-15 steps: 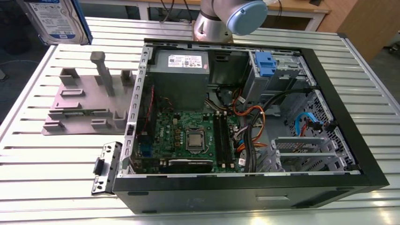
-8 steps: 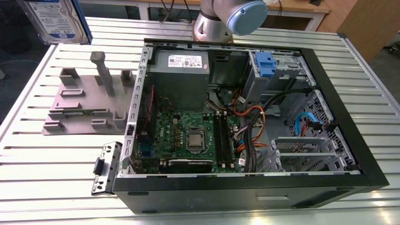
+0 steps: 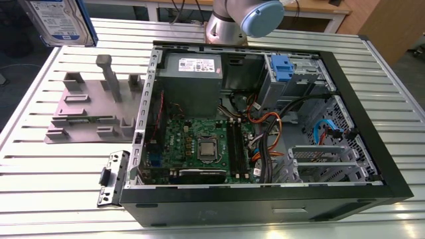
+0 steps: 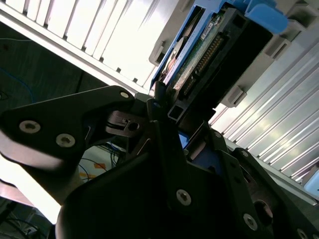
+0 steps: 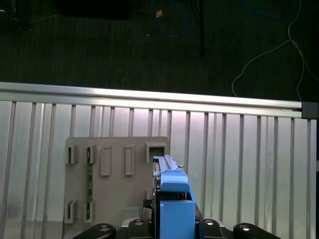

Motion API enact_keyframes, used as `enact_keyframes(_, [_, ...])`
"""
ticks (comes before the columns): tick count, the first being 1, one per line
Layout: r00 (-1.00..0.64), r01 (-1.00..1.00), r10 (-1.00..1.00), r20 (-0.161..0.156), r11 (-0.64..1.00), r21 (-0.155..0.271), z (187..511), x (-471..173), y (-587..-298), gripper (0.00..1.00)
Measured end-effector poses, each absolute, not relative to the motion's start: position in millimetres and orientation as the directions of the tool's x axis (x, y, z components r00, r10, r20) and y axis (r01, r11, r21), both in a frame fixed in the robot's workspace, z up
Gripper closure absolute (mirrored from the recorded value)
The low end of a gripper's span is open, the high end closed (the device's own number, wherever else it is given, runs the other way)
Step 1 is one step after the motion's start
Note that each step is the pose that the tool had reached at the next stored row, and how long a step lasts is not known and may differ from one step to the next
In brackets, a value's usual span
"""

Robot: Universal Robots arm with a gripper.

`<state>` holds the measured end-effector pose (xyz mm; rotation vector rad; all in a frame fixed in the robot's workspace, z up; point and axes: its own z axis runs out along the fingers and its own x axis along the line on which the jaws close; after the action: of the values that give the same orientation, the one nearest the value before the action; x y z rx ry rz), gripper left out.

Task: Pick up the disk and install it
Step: 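Pick up the disk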

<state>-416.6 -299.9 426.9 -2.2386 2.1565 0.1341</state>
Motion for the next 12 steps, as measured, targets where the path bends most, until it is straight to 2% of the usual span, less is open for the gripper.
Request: enact_keyframes(12, [0.036,-0.999,-0.996,-0.083,-0.039,0.038,430.0,-416.6,-299.9,0.64])
